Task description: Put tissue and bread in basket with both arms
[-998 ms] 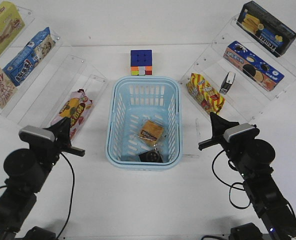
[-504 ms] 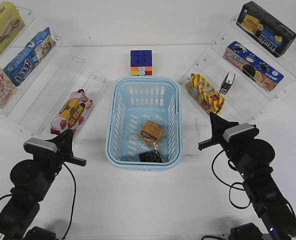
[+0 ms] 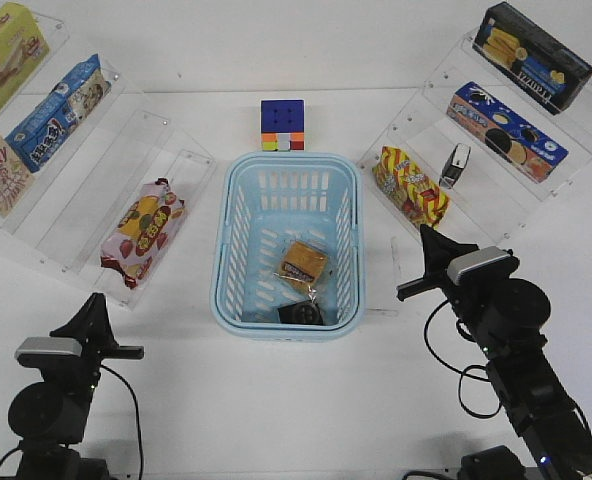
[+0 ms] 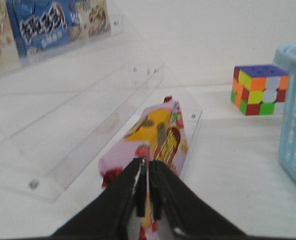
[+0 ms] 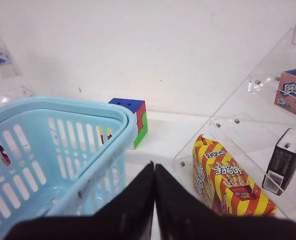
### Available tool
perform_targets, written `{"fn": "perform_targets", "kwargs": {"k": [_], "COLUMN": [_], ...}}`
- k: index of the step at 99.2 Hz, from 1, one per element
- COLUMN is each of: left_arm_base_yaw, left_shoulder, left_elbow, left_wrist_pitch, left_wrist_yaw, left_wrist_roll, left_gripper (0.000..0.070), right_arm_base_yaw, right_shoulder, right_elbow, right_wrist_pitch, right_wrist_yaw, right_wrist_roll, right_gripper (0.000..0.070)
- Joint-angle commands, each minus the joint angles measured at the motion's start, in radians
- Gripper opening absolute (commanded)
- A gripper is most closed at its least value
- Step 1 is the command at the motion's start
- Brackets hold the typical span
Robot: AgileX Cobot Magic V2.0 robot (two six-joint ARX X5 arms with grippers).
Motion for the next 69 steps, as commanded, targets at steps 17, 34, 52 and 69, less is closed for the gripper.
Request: {"fn": "perform_targets", "kwargs": {"k": [17,34,52,69], "left_arm_base_yaw": [0.1,0.107,0.107,0.107], "left_shoulder": [-0.237,-0.232,-0.232,-0.232], "left_elbow": [-0.162,-0.219,-0.219,-0.218], "left_wrist_pitch": [-0.049,-0.072,-0.083,-0.078], "left_wrist_yaw": [0.104,0.095,0.087,0.089], "left_wrist_roll": [-0.097,-0.097,-0.039,-0.041], "left_gripper": [0.0001,0.0001,0.0001,0.0001], "right_arm_base_yaw": [0.002,0.002,0.002,0.002], "right_shoulder": [0.006,0.006,0.006,0.006], "right_elbow": [0.012,0.012,0.012,0.012], "right_wrist_pitch": [0.011,0.013,0.013,0.014], "right_wrist_yaw": [0.0,0.0,0.0,0.0], "right_wrist_roll": [0.014,0.014,0.014,0.014], "right_gripper": [0.0,0.0,0.0,0.0]}}
